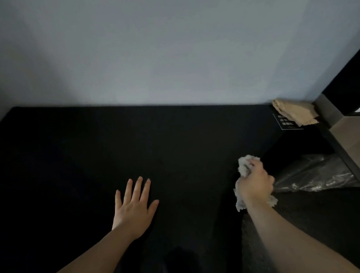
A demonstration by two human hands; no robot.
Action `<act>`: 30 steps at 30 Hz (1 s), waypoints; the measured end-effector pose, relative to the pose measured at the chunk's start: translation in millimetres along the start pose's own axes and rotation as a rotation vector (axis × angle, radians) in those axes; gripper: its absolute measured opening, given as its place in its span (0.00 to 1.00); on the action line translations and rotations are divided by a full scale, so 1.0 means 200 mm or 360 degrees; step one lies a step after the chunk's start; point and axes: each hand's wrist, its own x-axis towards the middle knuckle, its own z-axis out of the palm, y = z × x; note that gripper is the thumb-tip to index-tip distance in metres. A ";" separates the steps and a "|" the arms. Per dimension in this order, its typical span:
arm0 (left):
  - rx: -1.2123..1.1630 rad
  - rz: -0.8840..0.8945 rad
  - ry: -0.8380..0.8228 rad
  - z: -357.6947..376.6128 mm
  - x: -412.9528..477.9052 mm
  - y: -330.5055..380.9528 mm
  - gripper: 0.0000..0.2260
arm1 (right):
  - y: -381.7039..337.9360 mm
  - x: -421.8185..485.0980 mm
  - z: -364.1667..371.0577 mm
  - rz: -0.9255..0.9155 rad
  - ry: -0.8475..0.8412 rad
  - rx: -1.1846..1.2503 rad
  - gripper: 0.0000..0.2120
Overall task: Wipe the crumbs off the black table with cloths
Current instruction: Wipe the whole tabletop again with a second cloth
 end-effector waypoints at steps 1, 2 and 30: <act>-0.0014 0.0011 0.0016 0.00 0.00 -0.01 0.28 | -0.06 -0.05 0.05 -0.0111 -0.0003 -0.0001 0.19; -0.0026 0.0019 0.0042 -0.01 0.00 -0.02 0.28 | -0.13 -0.13 0.11 -0.0298 -0.0039 0.0028 0.17; -0.0038 -0.0041 0.0036 -0.07 0.07 -0.43 0.27 | -0.64 -0.10 0.39 -0.0497 -0.0261 0.0122 0.15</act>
